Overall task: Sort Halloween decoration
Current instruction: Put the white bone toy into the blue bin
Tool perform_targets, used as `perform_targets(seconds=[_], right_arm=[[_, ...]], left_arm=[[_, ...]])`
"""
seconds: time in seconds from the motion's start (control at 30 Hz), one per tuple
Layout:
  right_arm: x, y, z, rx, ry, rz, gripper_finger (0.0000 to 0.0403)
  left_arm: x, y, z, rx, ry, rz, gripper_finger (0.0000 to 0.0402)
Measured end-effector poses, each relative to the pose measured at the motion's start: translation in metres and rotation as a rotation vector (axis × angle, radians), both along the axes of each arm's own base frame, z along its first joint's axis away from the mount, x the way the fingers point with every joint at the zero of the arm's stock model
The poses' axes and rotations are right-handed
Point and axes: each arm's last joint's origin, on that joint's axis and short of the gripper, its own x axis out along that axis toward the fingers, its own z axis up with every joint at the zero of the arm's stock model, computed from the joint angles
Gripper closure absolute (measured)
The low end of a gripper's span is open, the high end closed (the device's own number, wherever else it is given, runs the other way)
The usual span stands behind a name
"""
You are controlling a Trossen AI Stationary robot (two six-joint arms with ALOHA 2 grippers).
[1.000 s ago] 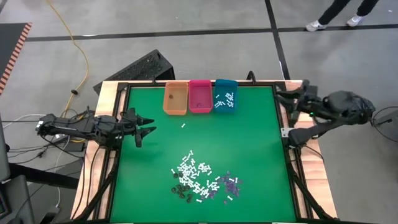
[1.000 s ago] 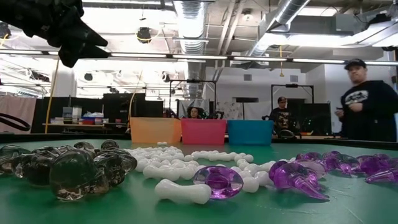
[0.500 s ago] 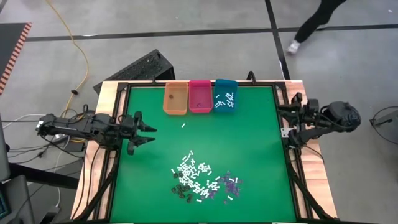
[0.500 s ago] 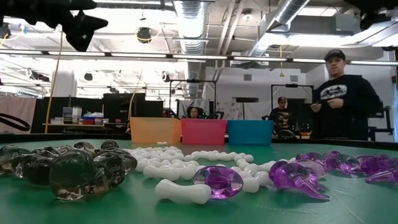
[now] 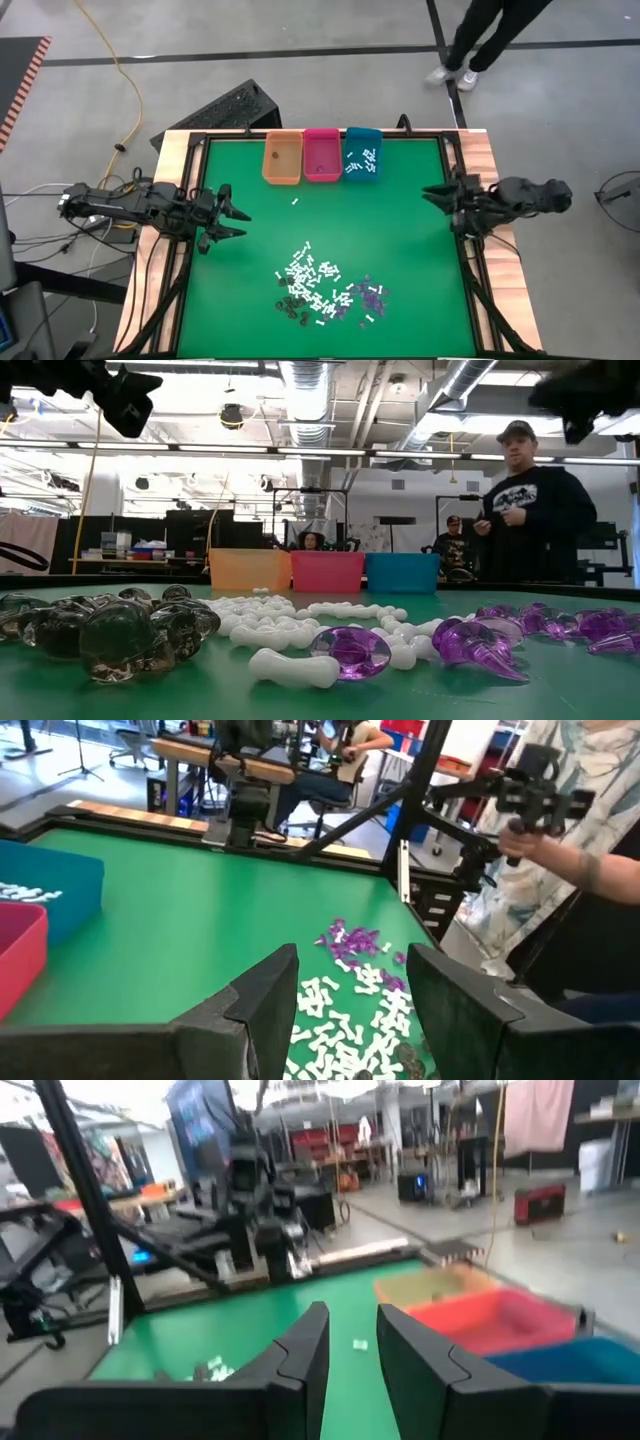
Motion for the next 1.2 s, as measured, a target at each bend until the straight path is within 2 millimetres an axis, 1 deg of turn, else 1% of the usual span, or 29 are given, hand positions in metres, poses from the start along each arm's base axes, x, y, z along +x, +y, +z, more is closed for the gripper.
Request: perform_targets(seconds=[0.1,0.37,0.47,0.63,0.93,1.07,1.2], right_arm=[[0.010,0.003,-0.020,0.014,0.035,-0.004,0.0285],[0.026,0.007,-0.049,0.004,0.000,-0.003,0.0285],[0.028,0.008,-0.055,0.009,-0.018,-0.004,0.0285],[0.031,0.009,-0.060,0.013,-0.041,-0.004,0.0285],[0.031,0.009,-0.060,0.016,-0.049,-0.002,0.0285],[0.031,0.009,-0.060,0.016,-0.047,-0.001,0.0285],[0.034,0.010,-0.070,0.012,-0.036,-0.001,0.0285]], left_arm=[[0.000,0.000,0.000,0.000,-0.001,0.000,0.0223],[0.000,0.000,-0.002,0.026,-0.004,-0.001,0.0223],[0.002,0.000,-0.013,0.018,-0.021,0.001,0.0223],[0.004,0.000,-0.038,0.000,-0.067,0.017,0.0223],[0.003,0.001,-0.072,-0.069,-0.106,0.032,0.0223],[0.003,0.001,-0.075,-0.091,-0.116,0.036,0.0223],[0.003,0.001,-0.075,-0.079,-0.124,0.051,0.0223]])
